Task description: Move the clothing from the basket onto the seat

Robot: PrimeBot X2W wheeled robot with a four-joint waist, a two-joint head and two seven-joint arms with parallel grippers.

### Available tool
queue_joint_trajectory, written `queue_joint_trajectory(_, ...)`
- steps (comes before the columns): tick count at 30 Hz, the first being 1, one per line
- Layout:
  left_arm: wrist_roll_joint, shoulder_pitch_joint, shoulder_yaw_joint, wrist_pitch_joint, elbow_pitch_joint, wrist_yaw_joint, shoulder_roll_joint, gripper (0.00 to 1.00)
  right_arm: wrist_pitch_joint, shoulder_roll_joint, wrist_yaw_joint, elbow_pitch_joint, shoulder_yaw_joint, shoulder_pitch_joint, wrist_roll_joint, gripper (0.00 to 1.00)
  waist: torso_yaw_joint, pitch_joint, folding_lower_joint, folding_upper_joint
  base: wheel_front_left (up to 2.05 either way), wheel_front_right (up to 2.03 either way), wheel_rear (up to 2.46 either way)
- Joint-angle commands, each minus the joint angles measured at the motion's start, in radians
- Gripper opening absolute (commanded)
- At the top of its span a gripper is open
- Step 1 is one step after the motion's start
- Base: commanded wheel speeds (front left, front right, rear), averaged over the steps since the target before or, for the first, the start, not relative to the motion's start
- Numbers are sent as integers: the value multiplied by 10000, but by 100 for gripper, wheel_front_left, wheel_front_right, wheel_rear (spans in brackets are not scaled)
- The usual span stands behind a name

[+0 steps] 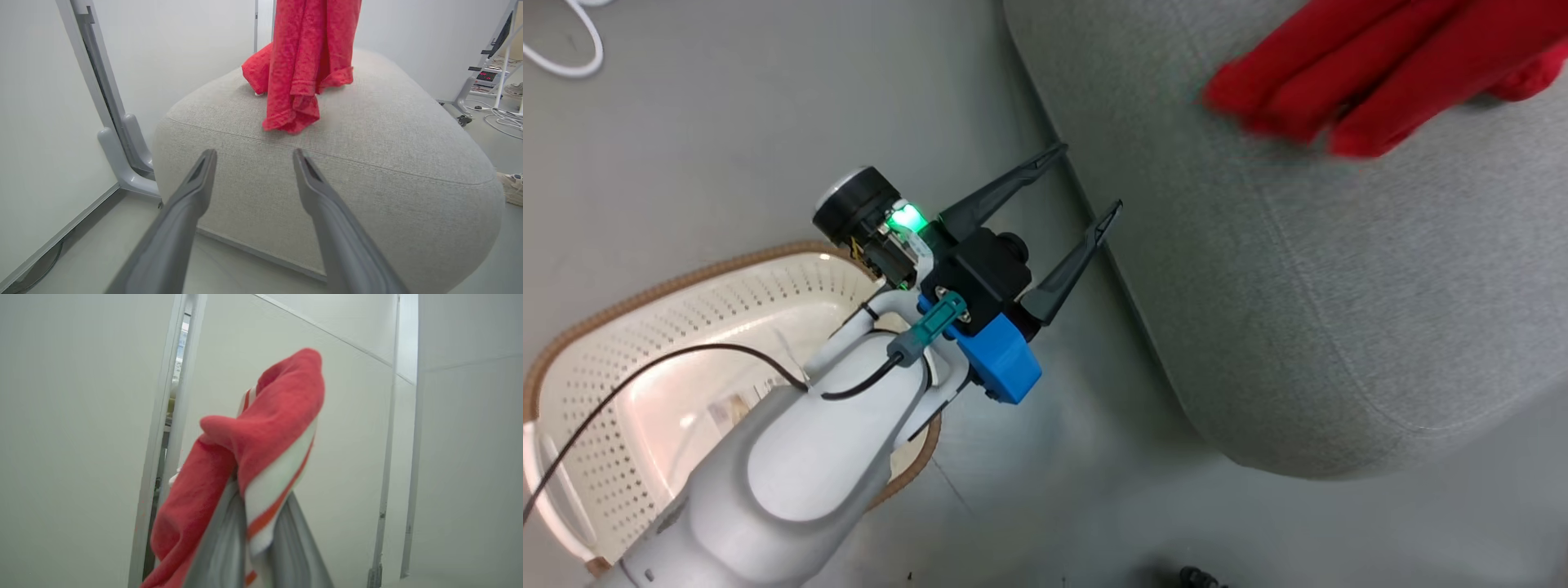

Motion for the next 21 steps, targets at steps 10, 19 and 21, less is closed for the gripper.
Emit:
queue_joint_trajectory(10,272,-600,58,478,-906,50,622,100,-12,-1918,-9,1107,-2547,-1296,316,0,225,1892,-1,0,0,0,0)
queue_joint_trajectory(19,342,-846,-49,761,-1367,74,820,100,-12,-1027,-9,3151,-2487,-609,-777,0,482,2639,-1,0,0,0,0)
queue_joint_trajectory(21,339,-854,-47,796,-1406,103,877,100,-12,-816,-11,3394,-2354,-485,-1104,0,518,2698,-1,0,0,0,0)
